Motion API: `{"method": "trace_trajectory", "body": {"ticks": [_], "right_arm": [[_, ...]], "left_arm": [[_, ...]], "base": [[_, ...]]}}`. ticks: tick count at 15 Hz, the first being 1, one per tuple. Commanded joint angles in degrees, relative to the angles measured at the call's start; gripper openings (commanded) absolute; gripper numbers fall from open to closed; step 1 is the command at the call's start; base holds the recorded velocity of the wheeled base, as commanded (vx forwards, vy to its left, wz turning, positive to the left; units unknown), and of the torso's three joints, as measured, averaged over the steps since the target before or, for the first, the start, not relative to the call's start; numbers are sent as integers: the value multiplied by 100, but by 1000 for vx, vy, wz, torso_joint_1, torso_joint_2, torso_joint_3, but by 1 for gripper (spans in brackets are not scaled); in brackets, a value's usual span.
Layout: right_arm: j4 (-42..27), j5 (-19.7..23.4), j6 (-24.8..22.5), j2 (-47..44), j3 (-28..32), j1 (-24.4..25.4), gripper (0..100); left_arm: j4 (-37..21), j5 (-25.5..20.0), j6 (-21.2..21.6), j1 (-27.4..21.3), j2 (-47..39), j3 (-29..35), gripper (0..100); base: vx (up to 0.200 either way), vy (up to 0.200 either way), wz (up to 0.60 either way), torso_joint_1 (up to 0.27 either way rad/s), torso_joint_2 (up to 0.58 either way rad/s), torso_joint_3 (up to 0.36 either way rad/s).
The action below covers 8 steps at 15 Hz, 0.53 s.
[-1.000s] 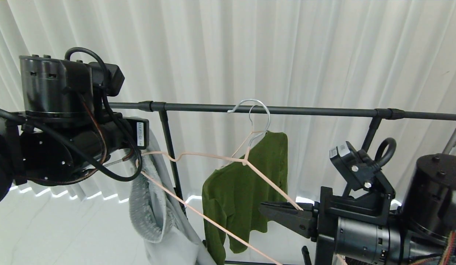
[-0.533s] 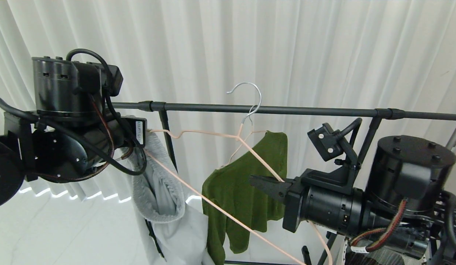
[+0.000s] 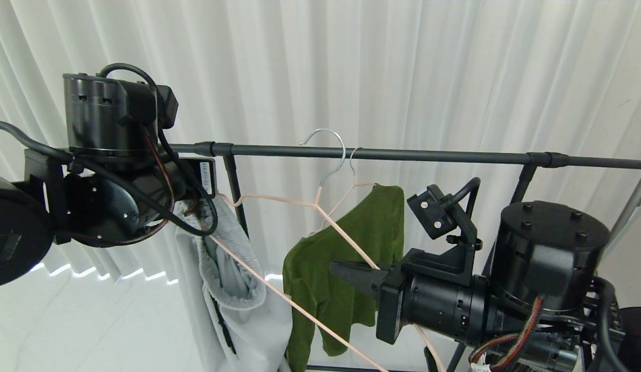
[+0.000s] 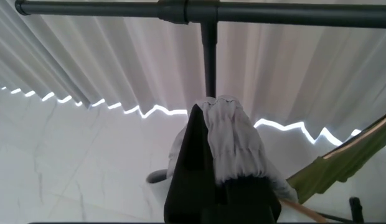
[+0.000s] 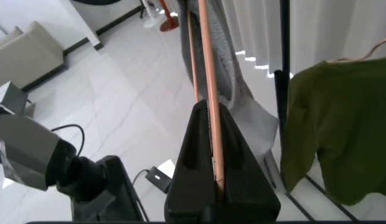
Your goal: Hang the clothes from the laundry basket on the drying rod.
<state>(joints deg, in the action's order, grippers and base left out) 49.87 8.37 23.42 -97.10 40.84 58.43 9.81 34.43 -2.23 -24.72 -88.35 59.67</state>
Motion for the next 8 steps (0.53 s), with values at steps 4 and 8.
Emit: {"method": "trace_trajectory", "body": {"ticks": [4,8], "right_arm": [[611,-55,163,-266,100,-60,0],[620,-64,181,-406,240,-271,0]], "left_arm": [[3,3,-120,-6,-7,18,0],[3,3,-190,-6,54,-17,0]], "base": [[0,0,0,0,0,0],[0,0,0,0,0,0]]}}
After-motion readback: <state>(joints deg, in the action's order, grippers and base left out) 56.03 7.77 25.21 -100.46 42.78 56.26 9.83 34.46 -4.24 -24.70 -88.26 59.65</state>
